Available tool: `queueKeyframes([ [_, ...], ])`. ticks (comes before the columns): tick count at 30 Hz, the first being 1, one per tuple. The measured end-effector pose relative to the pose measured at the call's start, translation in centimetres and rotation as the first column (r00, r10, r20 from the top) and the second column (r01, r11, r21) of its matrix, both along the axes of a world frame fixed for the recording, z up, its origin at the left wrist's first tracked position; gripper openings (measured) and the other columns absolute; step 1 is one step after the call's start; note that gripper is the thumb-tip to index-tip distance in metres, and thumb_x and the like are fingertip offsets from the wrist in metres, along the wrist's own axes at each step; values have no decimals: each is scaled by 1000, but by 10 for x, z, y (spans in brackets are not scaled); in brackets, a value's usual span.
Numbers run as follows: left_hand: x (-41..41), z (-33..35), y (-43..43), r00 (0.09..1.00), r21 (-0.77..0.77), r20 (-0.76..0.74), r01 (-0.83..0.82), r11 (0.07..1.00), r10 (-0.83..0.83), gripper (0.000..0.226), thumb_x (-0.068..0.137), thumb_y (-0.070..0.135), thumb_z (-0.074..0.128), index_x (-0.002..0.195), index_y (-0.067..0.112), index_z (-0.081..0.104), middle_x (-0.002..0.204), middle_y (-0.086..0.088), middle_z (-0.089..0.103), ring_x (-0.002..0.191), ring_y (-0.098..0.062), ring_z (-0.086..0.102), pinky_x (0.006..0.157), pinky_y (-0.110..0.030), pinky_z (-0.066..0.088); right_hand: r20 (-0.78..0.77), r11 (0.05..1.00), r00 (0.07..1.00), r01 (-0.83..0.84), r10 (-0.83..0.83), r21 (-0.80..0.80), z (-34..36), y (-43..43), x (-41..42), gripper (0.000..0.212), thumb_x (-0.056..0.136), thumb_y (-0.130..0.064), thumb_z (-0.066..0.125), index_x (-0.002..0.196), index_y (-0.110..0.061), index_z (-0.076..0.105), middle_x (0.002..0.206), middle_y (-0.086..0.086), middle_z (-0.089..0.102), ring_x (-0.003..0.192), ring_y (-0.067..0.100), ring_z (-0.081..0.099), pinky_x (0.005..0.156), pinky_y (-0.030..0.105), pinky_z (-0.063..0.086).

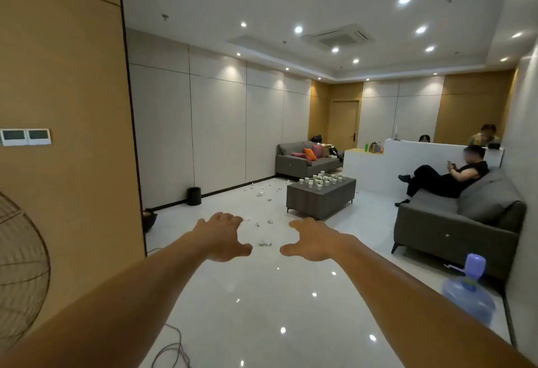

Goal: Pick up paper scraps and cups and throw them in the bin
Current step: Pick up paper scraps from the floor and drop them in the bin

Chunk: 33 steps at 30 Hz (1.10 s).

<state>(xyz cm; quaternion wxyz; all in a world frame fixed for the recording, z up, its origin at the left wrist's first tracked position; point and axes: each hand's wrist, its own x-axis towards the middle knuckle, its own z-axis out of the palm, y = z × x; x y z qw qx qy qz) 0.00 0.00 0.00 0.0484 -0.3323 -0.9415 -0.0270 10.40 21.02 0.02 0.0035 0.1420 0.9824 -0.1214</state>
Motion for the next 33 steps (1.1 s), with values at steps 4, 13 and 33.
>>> queueKeyframes([
  [4,-29,-4,18,1000,3,-7,-18,1000,18,87,81,70,48,150,26,20,157,0,22,145,-22,17,112,-49,21,14,1000,1000,7,-7,-9,-6,22,-28,90,82,-68,56,154,-30,19,161,3,19,145,31,21,113,51,29],
  [13,-170,-24,77,1000,-4,21,20,1000,-19,85,82,68,47,151,27,18,158,3,20,146,-20,15,113,-45,21,8,1000,1000,15,-15,3,-20,79,-176,86,84,-64,58,153,-28,22,160,3,21,144,30,23,113,51,31],
  [33,-487,-13,292,997,6,61,49,999,-49,84,85,66,48,151,23,19,159,2,19,145,-19,16,115,-45,22,-71,1000,997,-24,25,19,-17,293,-494,83,86,-56,62,153,-25,25,157,4,26,141,30,28,111,47,35],
])
